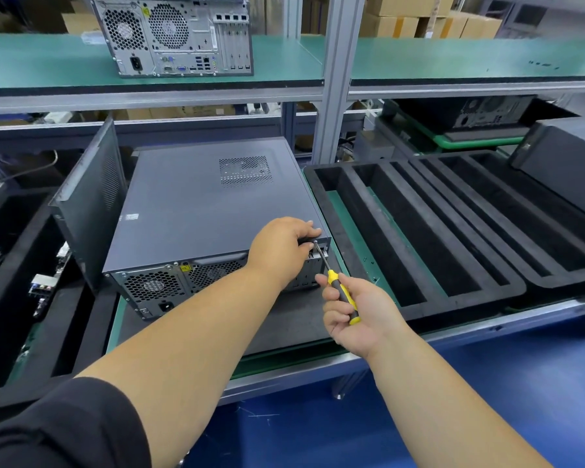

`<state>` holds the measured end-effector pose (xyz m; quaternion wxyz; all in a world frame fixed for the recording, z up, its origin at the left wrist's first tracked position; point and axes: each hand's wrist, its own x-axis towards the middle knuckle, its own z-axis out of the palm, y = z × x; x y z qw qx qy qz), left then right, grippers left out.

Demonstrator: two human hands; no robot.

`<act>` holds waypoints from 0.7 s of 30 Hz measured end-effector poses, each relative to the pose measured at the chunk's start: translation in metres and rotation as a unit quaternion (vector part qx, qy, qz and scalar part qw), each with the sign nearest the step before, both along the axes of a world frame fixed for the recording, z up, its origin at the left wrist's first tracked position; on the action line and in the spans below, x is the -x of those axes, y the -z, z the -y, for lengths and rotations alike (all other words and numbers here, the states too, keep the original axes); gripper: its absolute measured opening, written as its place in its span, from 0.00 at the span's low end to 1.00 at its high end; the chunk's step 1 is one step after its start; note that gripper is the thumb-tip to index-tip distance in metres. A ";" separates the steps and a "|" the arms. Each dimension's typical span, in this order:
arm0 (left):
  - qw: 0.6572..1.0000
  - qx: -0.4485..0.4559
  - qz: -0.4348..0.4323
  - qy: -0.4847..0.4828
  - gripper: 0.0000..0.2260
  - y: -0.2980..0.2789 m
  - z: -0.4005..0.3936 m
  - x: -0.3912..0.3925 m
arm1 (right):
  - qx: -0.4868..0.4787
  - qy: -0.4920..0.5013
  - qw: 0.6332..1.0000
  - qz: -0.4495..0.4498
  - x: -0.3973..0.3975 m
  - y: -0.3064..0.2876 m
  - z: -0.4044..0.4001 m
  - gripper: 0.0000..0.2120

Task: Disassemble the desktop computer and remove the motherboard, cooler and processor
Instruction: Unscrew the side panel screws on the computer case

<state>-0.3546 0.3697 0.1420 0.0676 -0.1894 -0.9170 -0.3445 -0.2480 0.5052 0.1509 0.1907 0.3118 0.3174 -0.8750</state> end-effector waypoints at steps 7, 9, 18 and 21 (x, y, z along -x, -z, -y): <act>1.000 0.022 0.000 -0.002 0.15 0.000 0.001 -0.001 | -0.290 -0.002 0.955 -0.067 0.003 0.013 0.014 0.07; 1.000 0.031 0.001 0.002 0.16 0.000 0.001 -0.001 | -0.392 -0.012 0.916 -0.082 0.004 0.014 0.016 0.05; 0.999 0.037 0.013 0.018 0.18 -0.002 0.003 -0.001 | -0.281 -0.036 0.958 -0.035 0.006 0.007 0.015 0.14; 0.999 0.042 0.011 0.021 0.19 -0.002 0.004 -0.001 | -0.046 -0.041 0.998 -0.008 0.004 0.003 0.008 0.16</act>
